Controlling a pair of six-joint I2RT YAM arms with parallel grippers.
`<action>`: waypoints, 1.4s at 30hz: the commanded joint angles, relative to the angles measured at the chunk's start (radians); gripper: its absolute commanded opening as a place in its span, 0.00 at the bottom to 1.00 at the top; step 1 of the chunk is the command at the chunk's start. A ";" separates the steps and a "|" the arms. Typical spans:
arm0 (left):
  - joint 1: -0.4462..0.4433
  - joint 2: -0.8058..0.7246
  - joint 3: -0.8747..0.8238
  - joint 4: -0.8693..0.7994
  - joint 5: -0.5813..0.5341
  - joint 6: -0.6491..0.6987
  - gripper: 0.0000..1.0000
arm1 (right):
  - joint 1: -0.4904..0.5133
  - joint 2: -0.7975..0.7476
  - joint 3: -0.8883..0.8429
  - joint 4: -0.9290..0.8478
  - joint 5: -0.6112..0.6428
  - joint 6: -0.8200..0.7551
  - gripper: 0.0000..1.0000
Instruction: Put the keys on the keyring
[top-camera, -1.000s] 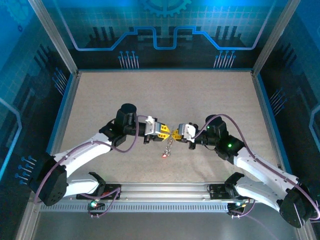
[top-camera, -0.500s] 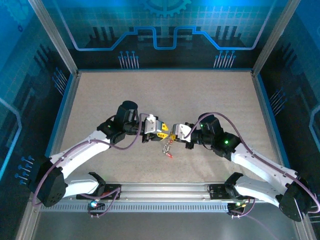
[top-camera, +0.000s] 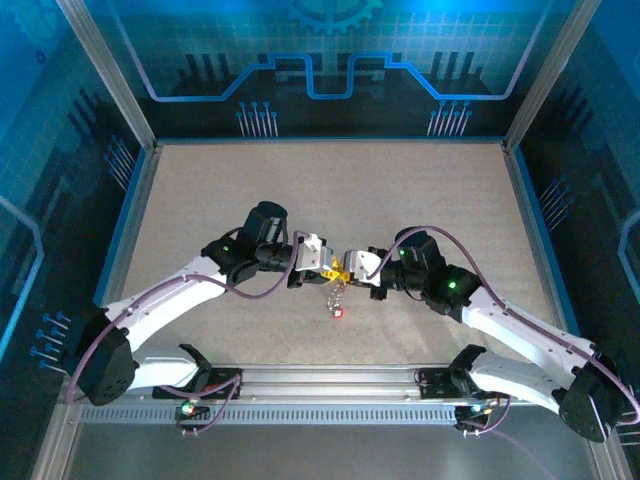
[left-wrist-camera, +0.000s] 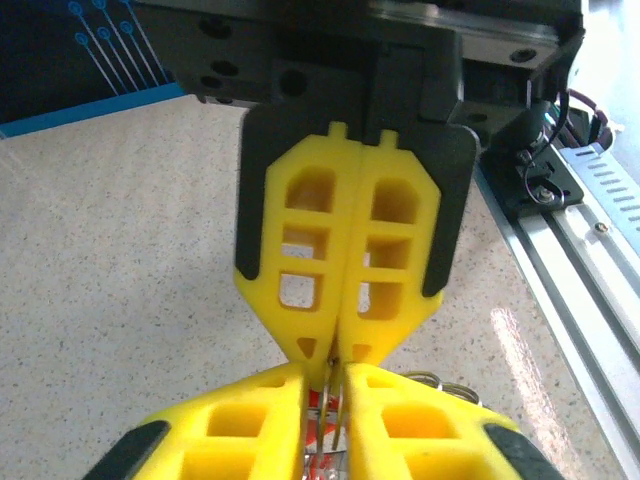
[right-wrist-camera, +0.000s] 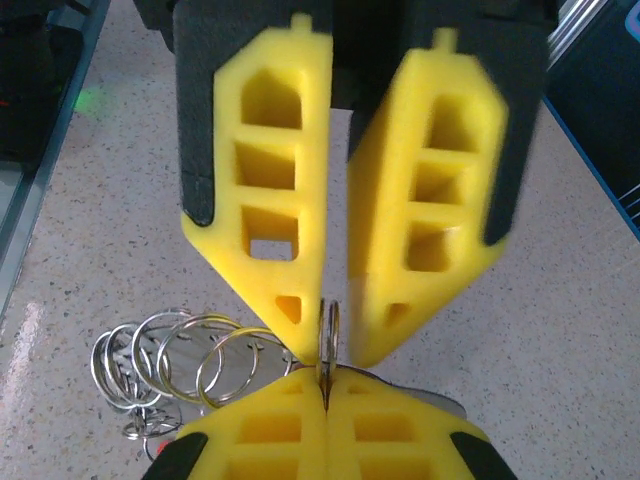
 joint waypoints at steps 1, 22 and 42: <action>-0.011 -0.002 0.029 -0.041 -0.034 0.040 0.13 | 0.013 -0.016 0.037 0.025 -0.025 0.002 0.00; -0.114 -0.036 0.014 -0.026 -0.456 0.112 0.00 | -0.004 -0.019 0.019 0.042 -0.040 0.001 0.00; -0.032 -0.152 -0.129 0.367 -0.039 -0.121 0.00 | -0.075 -0.022 -0.045 0.175 -0.153 0.062 0.14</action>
